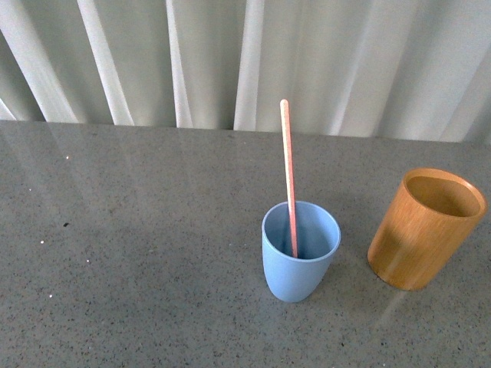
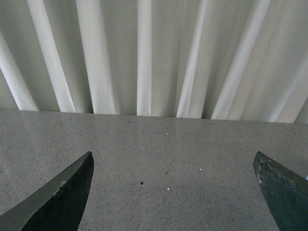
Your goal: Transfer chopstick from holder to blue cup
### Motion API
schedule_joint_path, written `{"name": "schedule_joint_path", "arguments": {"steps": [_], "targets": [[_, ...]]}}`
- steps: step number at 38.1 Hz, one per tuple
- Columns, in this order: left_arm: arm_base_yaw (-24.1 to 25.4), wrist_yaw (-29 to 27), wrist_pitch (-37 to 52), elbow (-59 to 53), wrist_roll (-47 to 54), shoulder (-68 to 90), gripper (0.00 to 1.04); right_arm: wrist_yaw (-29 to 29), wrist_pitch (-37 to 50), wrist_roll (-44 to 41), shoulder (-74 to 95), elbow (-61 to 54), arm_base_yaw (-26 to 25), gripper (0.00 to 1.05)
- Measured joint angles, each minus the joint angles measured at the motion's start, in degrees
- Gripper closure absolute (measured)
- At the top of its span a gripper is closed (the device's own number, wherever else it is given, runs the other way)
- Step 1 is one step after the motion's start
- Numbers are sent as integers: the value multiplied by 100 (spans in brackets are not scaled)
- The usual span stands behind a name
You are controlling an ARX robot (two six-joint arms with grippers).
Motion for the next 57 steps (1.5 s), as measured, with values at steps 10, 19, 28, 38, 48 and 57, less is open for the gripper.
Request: {"name": "schedule_joint_path", "arguments": {"steps": [10,19,28,38,48,57], "targets": [[0,4,0,0,0,0,7,286,-1320,-385,-1832,-931,-232,13],[0,-7,0,0,0,-2,7,-501,87,-748,-2546,-1604,-876,56],[0,-7,0,0,0,-2,7,-990,-203,-769,-3119,-1801,-1357,98],[0,-4,0,0,0,-2,7,-1690,-955,-782,-3926,-1803,-2151,104],[0,2,0,0,0,-2,7,-1731,-1493,-785,-4472,-1803,-2166,104],[0,0,0,0,0,-2,7,-1733,-1816,-785,-4795,-1803,-2166,104]]}}
